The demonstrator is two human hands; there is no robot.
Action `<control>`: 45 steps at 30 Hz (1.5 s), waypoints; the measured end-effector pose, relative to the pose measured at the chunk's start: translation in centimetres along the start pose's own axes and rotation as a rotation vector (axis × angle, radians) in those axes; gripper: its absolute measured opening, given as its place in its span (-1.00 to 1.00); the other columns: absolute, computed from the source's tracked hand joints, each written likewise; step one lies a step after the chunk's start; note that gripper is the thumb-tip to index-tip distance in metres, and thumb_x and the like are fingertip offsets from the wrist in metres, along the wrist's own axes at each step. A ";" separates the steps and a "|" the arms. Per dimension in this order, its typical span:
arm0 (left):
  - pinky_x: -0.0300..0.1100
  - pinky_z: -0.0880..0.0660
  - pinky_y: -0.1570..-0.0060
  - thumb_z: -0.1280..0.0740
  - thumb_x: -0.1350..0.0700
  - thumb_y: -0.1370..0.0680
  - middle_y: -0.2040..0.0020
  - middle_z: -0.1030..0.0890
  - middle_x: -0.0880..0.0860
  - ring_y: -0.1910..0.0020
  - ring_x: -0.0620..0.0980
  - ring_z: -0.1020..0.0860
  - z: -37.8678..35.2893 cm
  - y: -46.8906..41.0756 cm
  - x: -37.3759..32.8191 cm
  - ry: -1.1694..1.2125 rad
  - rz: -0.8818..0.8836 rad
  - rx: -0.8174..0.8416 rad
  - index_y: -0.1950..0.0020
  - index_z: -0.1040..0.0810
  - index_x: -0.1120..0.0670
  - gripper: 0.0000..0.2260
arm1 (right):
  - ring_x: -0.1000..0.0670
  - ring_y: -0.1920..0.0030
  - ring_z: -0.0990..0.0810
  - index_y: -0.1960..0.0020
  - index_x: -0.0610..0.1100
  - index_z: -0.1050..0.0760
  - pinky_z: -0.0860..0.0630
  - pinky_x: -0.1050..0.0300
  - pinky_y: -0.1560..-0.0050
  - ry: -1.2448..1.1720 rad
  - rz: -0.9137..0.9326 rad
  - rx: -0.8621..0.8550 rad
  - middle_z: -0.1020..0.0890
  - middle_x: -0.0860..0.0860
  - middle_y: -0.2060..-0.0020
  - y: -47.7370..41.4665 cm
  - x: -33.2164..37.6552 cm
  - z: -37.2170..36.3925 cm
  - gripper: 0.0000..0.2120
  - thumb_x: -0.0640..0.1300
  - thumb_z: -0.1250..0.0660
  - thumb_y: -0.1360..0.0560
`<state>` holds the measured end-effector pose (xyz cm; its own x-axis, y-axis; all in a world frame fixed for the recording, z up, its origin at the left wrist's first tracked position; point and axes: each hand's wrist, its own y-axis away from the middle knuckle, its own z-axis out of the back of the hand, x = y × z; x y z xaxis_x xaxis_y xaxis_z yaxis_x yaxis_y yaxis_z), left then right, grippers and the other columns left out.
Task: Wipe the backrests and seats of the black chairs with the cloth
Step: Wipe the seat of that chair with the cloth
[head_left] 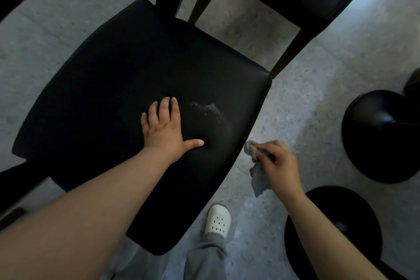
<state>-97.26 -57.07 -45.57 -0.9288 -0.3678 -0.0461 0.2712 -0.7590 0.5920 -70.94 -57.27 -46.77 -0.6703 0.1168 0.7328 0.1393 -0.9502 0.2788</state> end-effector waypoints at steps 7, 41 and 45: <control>0.17 0.14 -0.51 -0.27 -0.49 -0.34 -0.56 0.25 0.07 -0.55 0.18 0.21 0.2 0.0 -0.1 -0.021 0.006 0.013 -0.56 0.33 0.07 0.14 | 0.24 0.15 -0.45 -0.13 -0.10 -0.64 -0.28 0.58 0.08 0.035 0.021 -0.184 -0.49 0.09 0.12 -5.4 3.5 -1.2 -0.79 -0.25 -0.37 -0.52; 0.04 -0.16 -0.49 -0.21 -0.10 -0.61 -0.52 -0.24 0.08 -0.50 0.07 -0.17 -0.3 2.8 7.4 0.343 0.043 -0.253 -0.53 -0.28 0.07 -0.48 | -0.10 0.16 -0.55 -0.13 -0.09 -0.63 -0.42 0.15 0.34 0.448 0.365 -0.170 -0.55 -0.06 0.11 -6.4 11.9 -13.1 -0.75 -0.10 -0.44 -0.47; 0.10 -0.11 -0.50 -0.15 -0.15 -0.62 -0.53 -0.16 0.07 -0.52 0.10 -0.08 0.1 2.8 6.3 0.379 0.059 -0.216 -0.55 -0.21 0.02 -0.46 | -0.08 0.19 -0.52 -0.11 -0.03 -0.63 -0.35 0.15 0.28 0.360 0.118 -0.329 -0.53 -0.04 0.12 -5.3 7.8 -8.7 -0.83 -0.07 -0.35 -0.55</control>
<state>-102.33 -61.45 -44.06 -0.7628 -0.5541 -0.3334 0.4047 -0.8112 0.4221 -83.28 -53.86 -47.93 -0.8808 -0.0493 0.4710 0.0311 -0.9984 -0.0462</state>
